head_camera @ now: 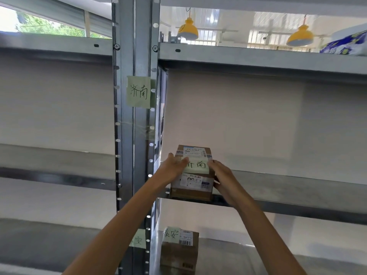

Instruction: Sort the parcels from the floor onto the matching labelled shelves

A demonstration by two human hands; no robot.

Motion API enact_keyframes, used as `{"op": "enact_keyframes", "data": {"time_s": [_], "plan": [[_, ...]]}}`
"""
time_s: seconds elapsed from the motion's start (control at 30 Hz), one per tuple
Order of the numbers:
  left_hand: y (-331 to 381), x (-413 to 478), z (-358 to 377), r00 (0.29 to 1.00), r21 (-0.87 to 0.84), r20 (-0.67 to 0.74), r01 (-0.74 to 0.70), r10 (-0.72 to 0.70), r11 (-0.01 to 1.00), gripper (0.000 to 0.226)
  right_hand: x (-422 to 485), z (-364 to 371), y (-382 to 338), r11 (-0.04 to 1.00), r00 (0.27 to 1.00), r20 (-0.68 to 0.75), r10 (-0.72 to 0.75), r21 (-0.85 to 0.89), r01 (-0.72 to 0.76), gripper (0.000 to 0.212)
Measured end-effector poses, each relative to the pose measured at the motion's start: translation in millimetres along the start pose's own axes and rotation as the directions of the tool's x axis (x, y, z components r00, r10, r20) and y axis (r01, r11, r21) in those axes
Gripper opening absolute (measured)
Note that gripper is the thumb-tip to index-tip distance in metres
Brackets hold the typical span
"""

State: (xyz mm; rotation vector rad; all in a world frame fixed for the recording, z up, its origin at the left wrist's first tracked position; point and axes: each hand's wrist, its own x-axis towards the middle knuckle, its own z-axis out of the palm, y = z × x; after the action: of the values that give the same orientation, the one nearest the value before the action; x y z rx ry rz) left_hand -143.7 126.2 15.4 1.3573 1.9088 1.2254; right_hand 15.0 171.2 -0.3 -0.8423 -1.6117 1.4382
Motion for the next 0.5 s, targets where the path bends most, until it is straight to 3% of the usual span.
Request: {"op": "enact_keyframes", "data": {"time_s": [0.27, 0.43, 0.5], "plan": [[-8, 21, 5, 0.979, 0.119, -0.201, 0.059, -0.034, 0.991, 0.05, 15, 11, 10, 0.994, 0.995, 0.017, -0.098, -0.057, 0.099, 0.035], [-17, 32, 8, 0.967, 0.154, -0.253, 0.03, 0.01, 0.988, 0.05, 20, 14, 16, 0.977, 0.987, 0.006, -0.159, -0.14, 0.159, 0.037], [-17, 29, 11, 0.941, 0.244, -0.326, -0.007, 0.089, 0.97, 0.046, 18, 16, 14, 0.968, 0.988, 0.004, -0.151, -0.202, 0.149, 0.038]]}}
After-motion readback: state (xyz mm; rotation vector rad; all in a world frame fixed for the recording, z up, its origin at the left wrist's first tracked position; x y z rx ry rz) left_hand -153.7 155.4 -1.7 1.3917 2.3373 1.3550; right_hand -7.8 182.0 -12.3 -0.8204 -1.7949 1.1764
